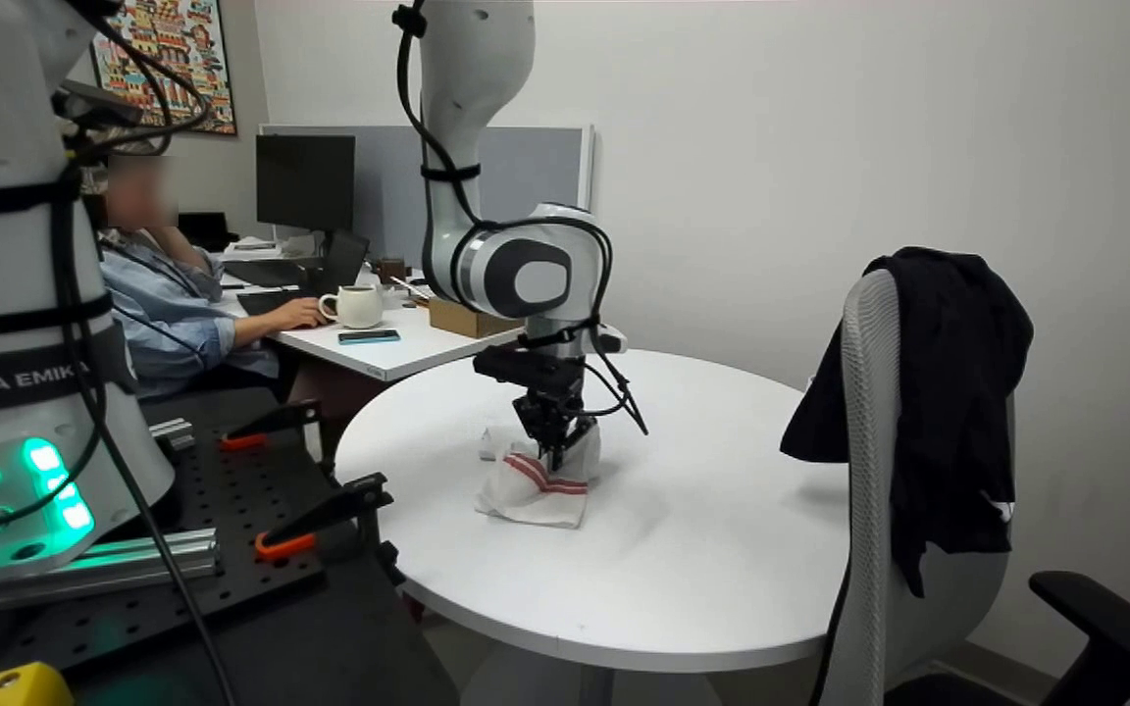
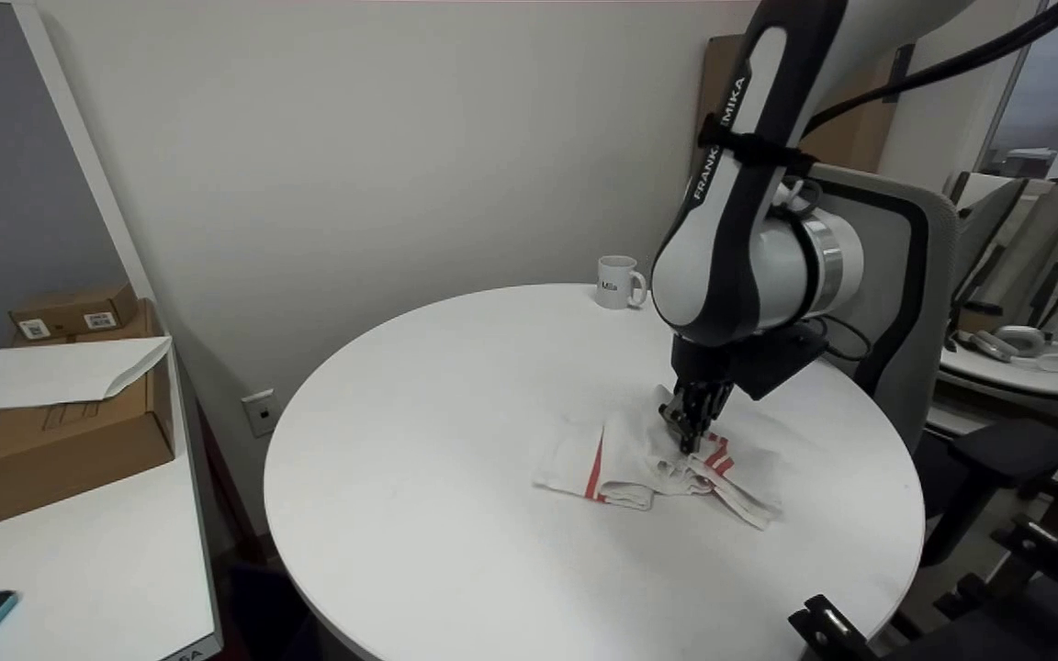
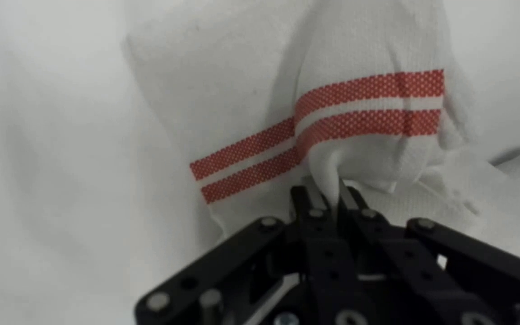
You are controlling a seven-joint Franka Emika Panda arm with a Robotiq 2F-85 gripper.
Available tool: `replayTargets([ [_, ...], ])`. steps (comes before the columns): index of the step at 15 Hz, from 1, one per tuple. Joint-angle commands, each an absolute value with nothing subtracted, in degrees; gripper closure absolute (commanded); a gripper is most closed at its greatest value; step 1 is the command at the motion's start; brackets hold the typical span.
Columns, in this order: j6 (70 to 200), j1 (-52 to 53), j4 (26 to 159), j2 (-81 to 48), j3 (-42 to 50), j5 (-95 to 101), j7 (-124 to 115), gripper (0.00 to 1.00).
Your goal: Use the towel to wipe the table
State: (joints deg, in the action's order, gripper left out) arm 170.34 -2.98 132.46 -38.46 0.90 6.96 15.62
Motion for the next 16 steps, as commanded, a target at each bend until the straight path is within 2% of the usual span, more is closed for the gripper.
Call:
replayTargets([
  [1,170.88,-4.0,130.15,-38.16,3.84,7.9,13.68,0.98],
  [3,170.64,-4.92,129.14,-37.57,4.65,7.57,13.36,0.98],
  [4,170.54,-4.95,128.89,-37.24,5.11,7.41,12.81,0.68],
  [5,170.46,-5.07,128.94,-36.8,5.13,7.5,12.62,0.67],
  [8,170.62,-5.51,130.39,-34.56,3.37,7.15,12.63,0.45],
  [13,170.6,-7.09,135.09,-27.16,-4.77,4.11,12.04,0.09],
  [14,170.33,-3.27,136.28,-25.02,-2.32,4.99,9.14,0.03],
  [16,170.79,-0.41,139.41,-20.76,-1.92,5.09,5.83,0.0],
])
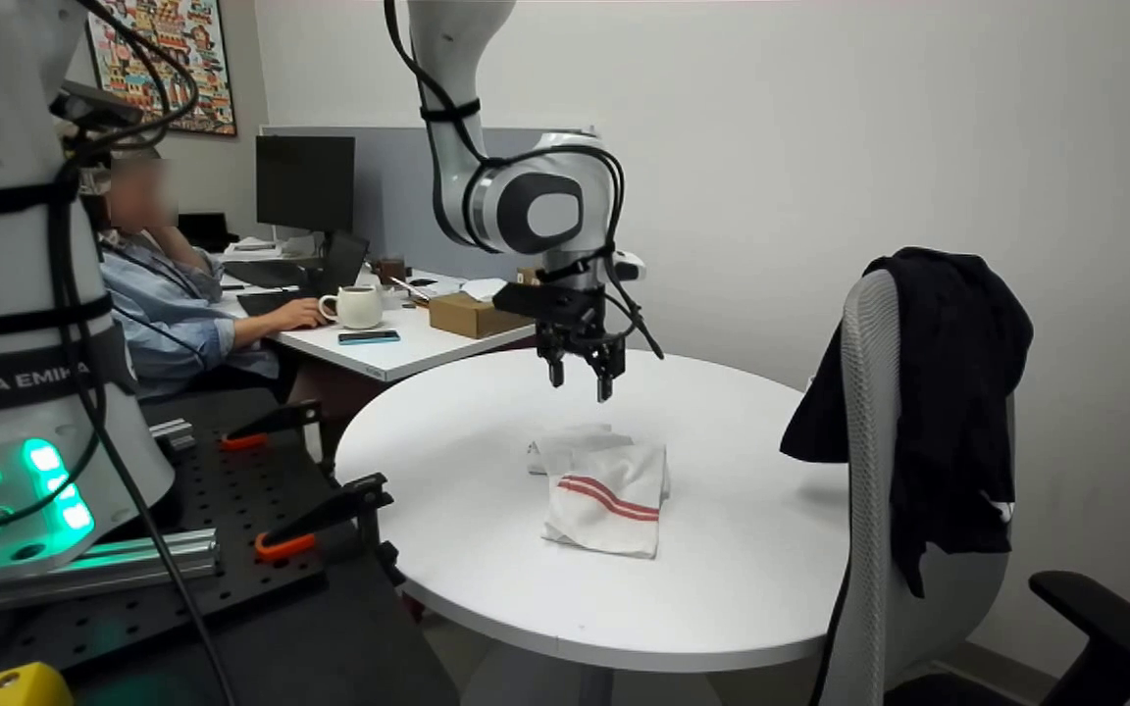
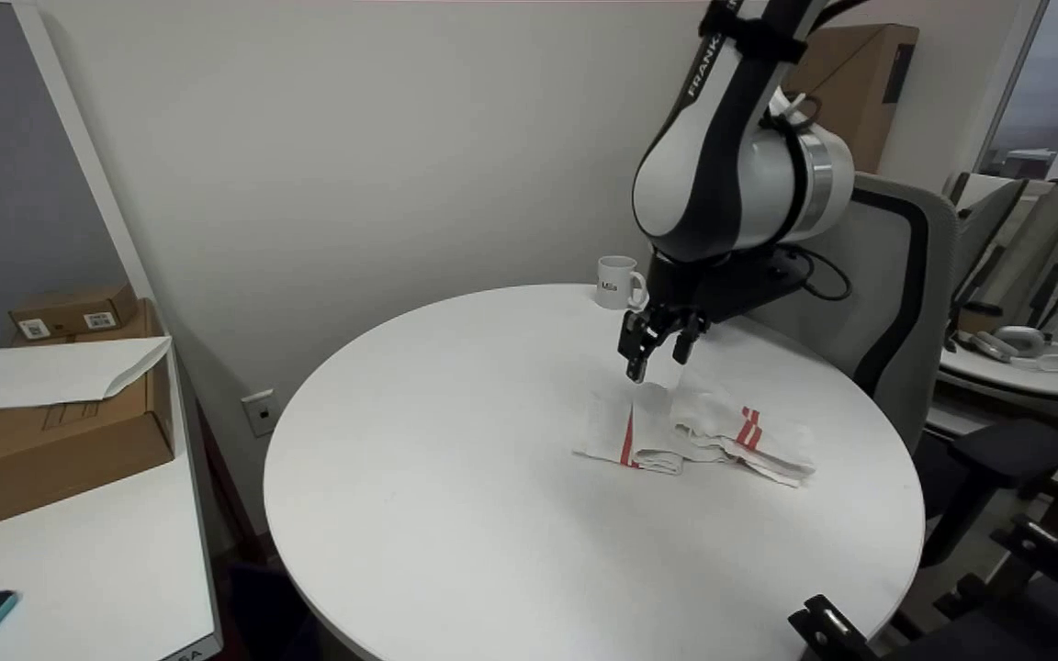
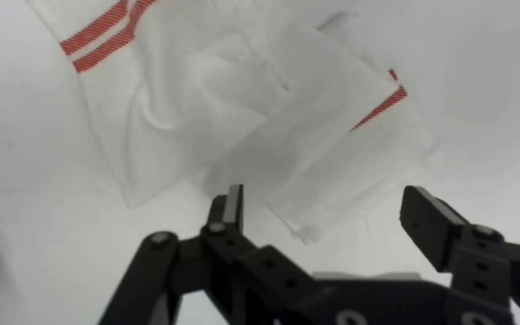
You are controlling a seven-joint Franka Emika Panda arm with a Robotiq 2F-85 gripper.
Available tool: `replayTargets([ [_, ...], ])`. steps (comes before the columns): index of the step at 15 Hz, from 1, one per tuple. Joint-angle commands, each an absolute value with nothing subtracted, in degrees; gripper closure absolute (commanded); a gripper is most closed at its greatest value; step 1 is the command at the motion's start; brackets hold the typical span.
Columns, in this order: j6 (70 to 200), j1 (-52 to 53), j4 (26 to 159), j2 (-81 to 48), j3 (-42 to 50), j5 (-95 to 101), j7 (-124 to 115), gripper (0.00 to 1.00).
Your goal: Use the towel to wipe the table
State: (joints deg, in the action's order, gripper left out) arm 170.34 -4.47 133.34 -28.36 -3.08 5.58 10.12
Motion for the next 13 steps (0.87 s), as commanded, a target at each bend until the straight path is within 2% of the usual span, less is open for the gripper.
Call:
replayTargets([
  [1,171.02,1.95,141.21,-18.29,-0.6,5.68,3.48,0.0],
  [7,169.17,17.28,151.61,-2.64,11.95,18.38,-18.02,0.0],
  [8,170.24,13.08,146.92,-9.34,7.53,13.74,-11.0,0.0],
  [13,170.1,13.62,147.67,-8.57,8.1,14.6,-12.27,0.0],
])
